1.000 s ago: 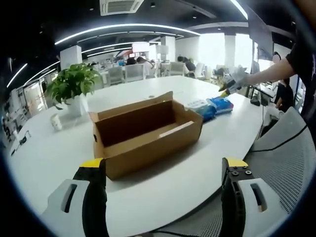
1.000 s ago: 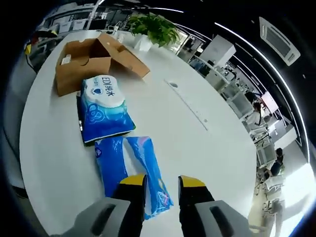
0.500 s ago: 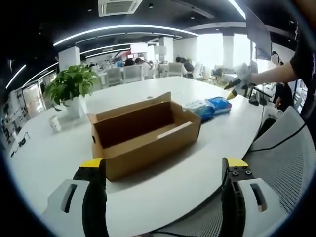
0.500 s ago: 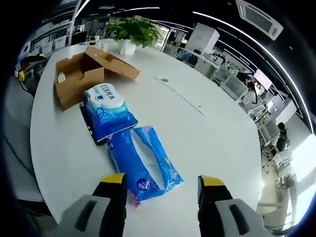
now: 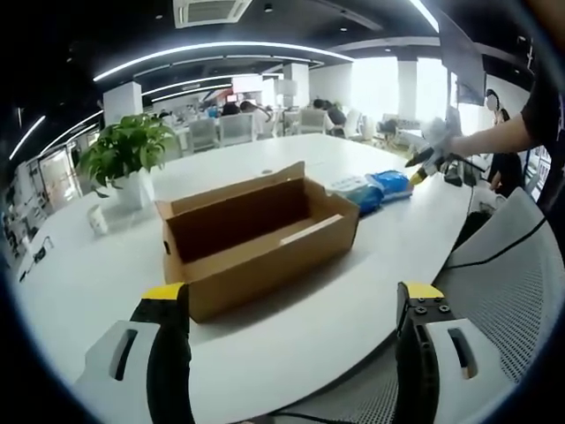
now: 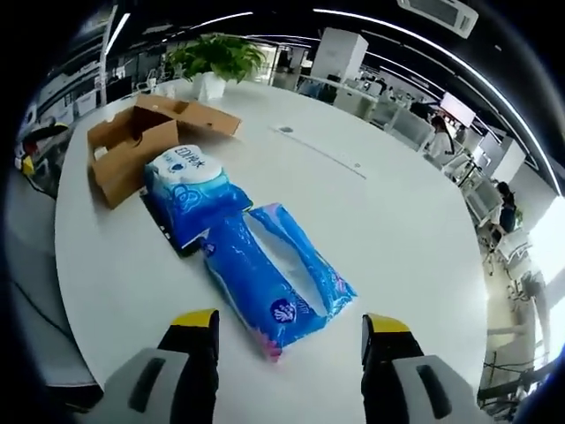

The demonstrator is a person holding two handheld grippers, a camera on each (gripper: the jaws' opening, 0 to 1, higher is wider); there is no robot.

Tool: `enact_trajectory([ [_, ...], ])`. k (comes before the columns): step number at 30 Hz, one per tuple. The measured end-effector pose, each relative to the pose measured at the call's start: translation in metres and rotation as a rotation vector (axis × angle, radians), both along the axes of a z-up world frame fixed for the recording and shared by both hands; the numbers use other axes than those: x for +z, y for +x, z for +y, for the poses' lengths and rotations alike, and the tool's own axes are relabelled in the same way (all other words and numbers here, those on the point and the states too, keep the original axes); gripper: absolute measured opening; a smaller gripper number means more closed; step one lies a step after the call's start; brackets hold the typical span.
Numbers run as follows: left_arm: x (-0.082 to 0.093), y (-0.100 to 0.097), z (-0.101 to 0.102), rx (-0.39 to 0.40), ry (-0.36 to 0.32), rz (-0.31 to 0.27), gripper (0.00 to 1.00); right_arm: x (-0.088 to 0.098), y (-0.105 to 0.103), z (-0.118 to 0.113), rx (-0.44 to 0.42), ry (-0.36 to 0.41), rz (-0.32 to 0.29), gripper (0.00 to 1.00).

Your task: Operate the shoe box by opening the lid, removing the specified soft item, and placing it in the target area until the item is outside and the box remains undamaged.

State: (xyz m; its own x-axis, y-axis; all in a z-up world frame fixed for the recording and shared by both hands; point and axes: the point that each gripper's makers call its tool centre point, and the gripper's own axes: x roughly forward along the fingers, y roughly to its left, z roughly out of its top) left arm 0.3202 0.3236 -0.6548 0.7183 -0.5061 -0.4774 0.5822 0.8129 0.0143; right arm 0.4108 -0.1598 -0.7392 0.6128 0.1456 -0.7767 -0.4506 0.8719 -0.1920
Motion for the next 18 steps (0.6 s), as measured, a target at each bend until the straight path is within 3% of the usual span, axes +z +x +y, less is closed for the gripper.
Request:
enact_trajectory([
  [9, -0.001, 0.001, 0.001, 0.002, 0.004, 0.001, 0.96, -0.023, 0.001, -0.002, -0.017, -0.028, 0.048, 0.62],
  [18, -0.002, 0.001, 0.002, 0.005, 0.009, 0.001, 0.96, -0.027, 0.005, -0.012, -0.035, -0.040, 0.048, 0.58],
])
